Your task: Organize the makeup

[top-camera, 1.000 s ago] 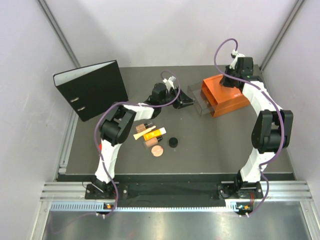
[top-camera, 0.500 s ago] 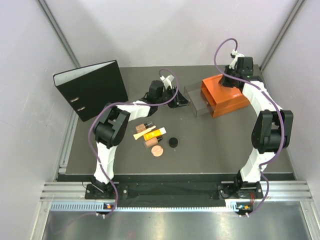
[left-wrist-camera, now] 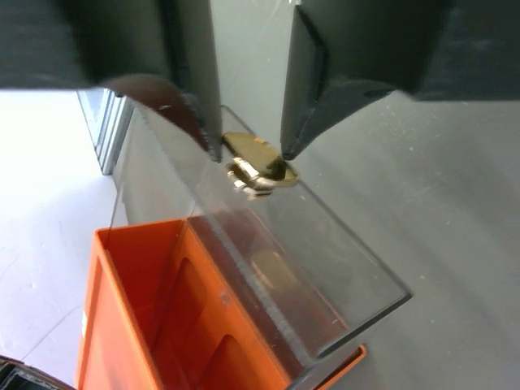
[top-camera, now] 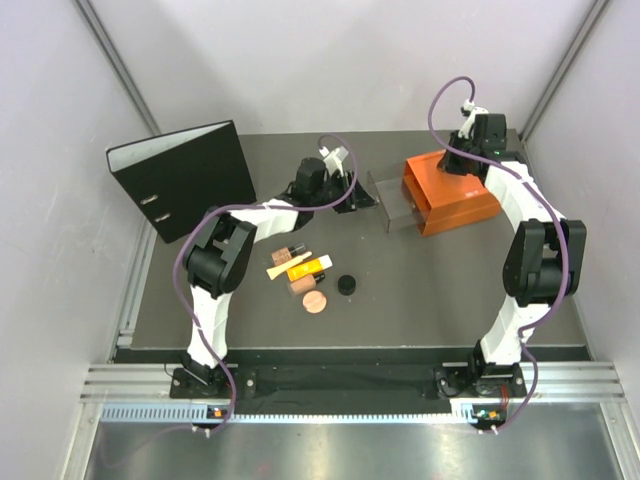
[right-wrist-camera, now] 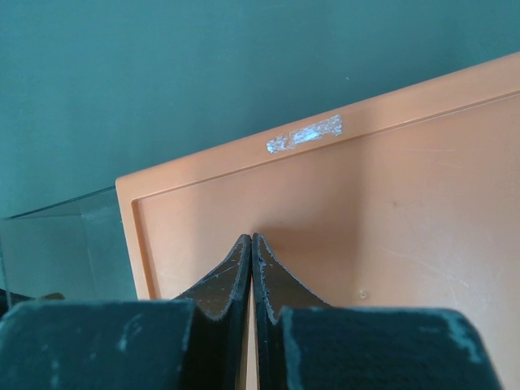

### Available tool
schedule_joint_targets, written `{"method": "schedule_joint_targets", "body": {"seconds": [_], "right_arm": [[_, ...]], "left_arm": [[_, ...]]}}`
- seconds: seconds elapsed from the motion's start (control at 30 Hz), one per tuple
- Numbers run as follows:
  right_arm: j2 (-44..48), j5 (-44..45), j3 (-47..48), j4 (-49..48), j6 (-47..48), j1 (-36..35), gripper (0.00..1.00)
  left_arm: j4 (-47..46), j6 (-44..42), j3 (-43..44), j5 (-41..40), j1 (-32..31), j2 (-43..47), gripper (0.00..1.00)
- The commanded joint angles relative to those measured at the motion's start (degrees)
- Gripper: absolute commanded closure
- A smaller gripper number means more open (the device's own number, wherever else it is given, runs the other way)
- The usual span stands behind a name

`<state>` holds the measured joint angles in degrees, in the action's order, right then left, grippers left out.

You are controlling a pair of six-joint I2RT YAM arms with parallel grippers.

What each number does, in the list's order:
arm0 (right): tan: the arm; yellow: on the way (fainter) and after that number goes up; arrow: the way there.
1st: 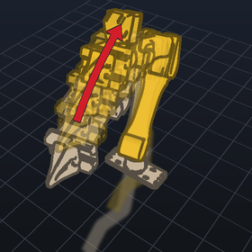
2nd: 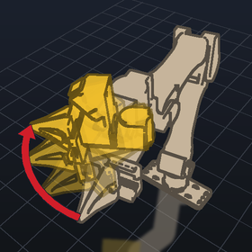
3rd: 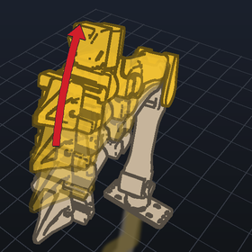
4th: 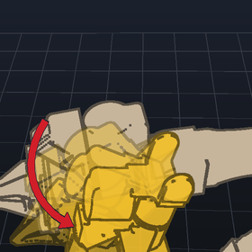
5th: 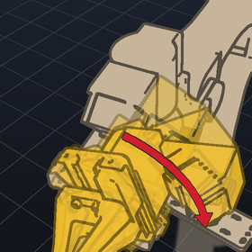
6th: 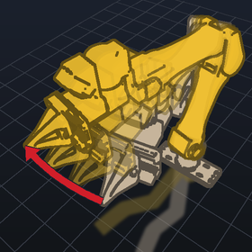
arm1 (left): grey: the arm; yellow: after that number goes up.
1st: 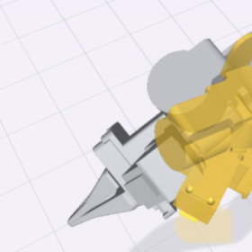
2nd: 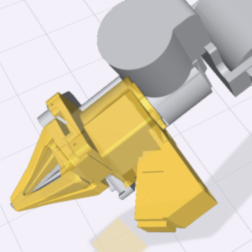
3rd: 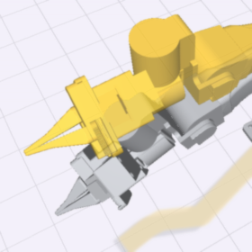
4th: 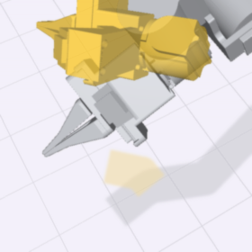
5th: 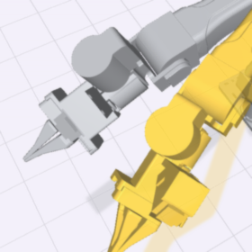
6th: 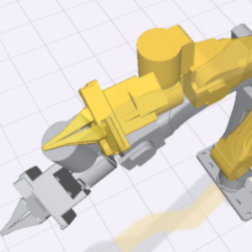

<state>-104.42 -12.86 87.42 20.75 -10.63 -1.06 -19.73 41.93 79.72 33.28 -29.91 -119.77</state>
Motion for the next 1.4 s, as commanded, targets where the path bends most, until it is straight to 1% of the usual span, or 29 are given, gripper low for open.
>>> {"method": "schedule_joint_targets", "body": {"seconds": [0.0,0.07,0.1,0.13,0.2,0.23,0.33,0.43,0.47,0.5,0.6,0.63,0.7,0.83,0.87,0.93,0.97,1.1,1.23,1.3,1.37], "right_arm": [[-2.9,2.4,-0.3,7.1,0.8,0.3,1.0],[-2.8,3.2,-0.2,7.1,1.2,0.3,1.0],[-2.9,3.3,-0.1,7.5,1.2,0.3,1.0],[-2.9,3.5,-0.1,7.5,1.3,0.3,1.0],[-2.9,3.5,0.1,7.6,1.4,0.3,1.0],[-2.8,3.5,0.3,7.7,1.6,0.3,1.0],[-2.5,3.2,0.6,7.6,1.5,0.3,1.0],[-2.4,2.9,0.8,7.6,1.5,0.3,1.0],[-2.4,2.8,0.9,7.6,1.6,0.3,1.0],[-2.3,2.8,0.9,7.6,1.6,0.3,1.0],[-2.3,2.6,0.7,7.8,1.7,0.4,1.0],[-2.2,2.5,0.7,7.7,1.6,0.3,1.0],[-2.2,2.3,0.4,7.6,1.5,0.3,1.0],[-1.8,2.0,-0.1,7.6,1.5,0.3,1.0],[-1.9,1.9,-0.2,7.6,1.6,0.3,1.0],[-1.8,1.9,-0.6,7.5,1.6,0.3,1.0],[-1.9,1.8,-0.7,7.5,1.7,0.3,1.0],[-1.9,1.4,-1.2,7.3,1.7,0.3,1.0],[-2.1,1.6,-1.2,7.3,1.9,0.3,1.0],[-2.1,1.4,-1.4,7.4,1.8,0.3,1.0],[-2.2,0.9,-1.5,7.3,1.8,0.3,1.0]], "left_arm": [[6.3,-4.0,0.1,-2.2,1.1,1.1,0.44],[6.1,-4.1,0.4,-2.1,1.1,1.5,0.38],[5.8,-4.1,0.4,-1.9,1.1,1.5,0.31],[5.4,-4.2,0.3,-1.7,1.1,1.9,0.27],[4.9,-4.6,0.3,-1.7,1.1,2.6,0.25],[4.9,-4.8,0.2,-1.8,1.1,3.6,0.22],[5.8,-7.0,-0.5,-3.4,1.2,6.2,0.15],[10.1,-10.9,-0.4,-4.8,1.2,9.0,0.11],[11.5,-13.7,-0.4,-5.3,1.2,9.8,0.09],[15.3,-15.3,-0.2,-6.0,1.2,10.5,0.09],[21.9,-21.5,0.1,-9.5,1.2,13.3,0.08],[25.1,-23.1,-0.5,-11.8,1.1,15.1,0.08],[26.8,-27.1,-1.9,-13.1,1.2,17.6,0.07],[34.8,-33.9,-4.2,-18.6,1.2,21.4,0.06],[38.2,-36.7,-4.4,-21.6,1.2,22.2,0.04],[41.1,-39.3,-5.7,-24.3,1.3,24.0,0.01],[43.0,-43.1,-6.5,-26.8,1.3,24.7,0.01],[45.4,-48.1,-10.3,-31.6,2.1,27.7,0.01],[45.8,-49.8,-14.4,-32.7,2.8,29.8,0.01],[46.4,-50.9,-15.6,-35.6,3.0,31.0,0.01],[46.5,-52.0,-17.6,-36.6,3.4,32.0,0.01]]}}
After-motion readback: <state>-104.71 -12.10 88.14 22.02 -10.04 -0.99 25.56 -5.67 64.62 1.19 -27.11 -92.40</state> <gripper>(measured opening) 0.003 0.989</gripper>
